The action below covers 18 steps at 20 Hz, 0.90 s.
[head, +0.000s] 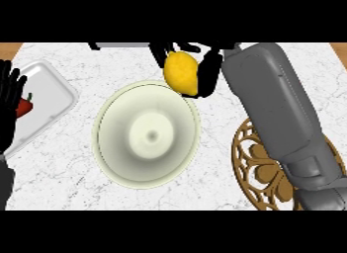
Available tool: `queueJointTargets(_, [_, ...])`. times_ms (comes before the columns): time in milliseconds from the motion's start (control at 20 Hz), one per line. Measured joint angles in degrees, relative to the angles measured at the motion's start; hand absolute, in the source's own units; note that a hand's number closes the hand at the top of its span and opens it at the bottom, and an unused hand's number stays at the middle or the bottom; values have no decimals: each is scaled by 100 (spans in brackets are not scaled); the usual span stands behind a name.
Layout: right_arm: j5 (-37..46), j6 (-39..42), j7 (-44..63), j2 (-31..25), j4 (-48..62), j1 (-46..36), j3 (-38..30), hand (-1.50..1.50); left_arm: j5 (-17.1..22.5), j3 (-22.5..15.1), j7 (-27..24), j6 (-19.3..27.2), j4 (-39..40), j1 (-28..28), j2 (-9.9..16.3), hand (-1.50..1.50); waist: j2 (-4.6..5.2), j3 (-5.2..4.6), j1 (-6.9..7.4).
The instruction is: Pick the lemon from the placemat and place it in the bowl
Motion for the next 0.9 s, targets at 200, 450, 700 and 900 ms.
queueJointTargets(200, [205, -424, 404, 316, -466, 542, 525, 150, -13, -12, 0, -31, 32, -80, -11, 0, 27, -1, 43])
queueJointTargets(450, [421, -1111, 853, 439, -446, 1084, 1117, -150, -64, -44, -53, -33, 131, -183, -60, 0, 53, -1, 107])
queueJointTargets(700, [-271, -1770, 1304, 489, -19, 1371, 1666, -150, -77, -57, -43, -78, 224, -320, -59, 0, 75, -1, 185])
queueJointTargets(900, [-1128, -2167, 1249, 503, 178, 1561, 1835, -150, -86, -77, -39, -92, 219, -312, -89, 0, 84, 1, 233])
